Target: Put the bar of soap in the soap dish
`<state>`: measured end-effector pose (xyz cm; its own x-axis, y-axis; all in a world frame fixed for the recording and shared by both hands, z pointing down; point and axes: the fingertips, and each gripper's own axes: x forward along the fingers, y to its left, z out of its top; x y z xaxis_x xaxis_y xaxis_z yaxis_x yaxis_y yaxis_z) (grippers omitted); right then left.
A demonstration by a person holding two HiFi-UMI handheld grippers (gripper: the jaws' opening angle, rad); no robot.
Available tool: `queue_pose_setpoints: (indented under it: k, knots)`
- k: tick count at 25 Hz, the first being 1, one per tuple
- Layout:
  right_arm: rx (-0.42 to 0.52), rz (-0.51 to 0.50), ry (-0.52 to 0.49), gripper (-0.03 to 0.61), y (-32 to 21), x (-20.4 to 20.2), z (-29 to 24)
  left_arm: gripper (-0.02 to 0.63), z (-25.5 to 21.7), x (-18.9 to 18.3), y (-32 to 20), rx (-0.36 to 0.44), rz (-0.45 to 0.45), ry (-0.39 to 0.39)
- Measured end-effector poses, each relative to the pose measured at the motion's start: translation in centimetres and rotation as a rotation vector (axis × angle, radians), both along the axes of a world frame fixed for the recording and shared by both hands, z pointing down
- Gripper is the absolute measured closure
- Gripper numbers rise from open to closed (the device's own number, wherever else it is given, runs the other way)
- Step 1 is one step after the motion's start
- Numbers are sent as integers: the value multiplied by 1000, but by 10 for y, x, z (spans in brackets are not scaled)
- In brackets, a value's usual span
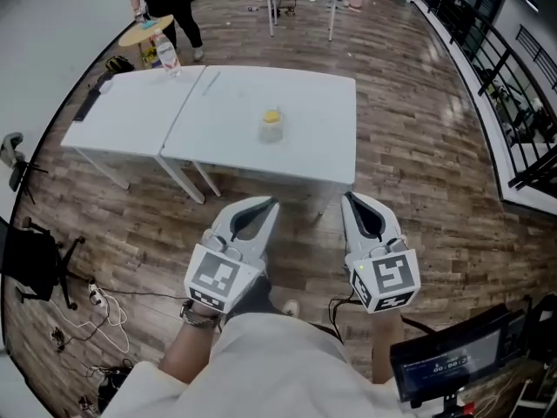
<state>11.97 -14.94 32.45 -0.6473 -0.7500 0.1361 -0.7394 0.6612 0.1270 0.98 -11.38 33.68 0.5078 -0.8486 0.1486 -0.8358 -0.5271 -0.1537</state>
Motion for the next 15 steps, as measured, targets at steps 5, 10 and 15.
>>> queue_pose_setpoints:
  k: [5,10,15]
  knots:
    - [-6,8,-5,575,26,1,1,606,1,-3,25,-10,-10,17]
    - [-16,22,-9,575,41,-2,5,606,2,-7,37,-12,5,18]
    - [-17,41,-12,575,49,-7,3,606,-2,-21,40,-5,-17,33]
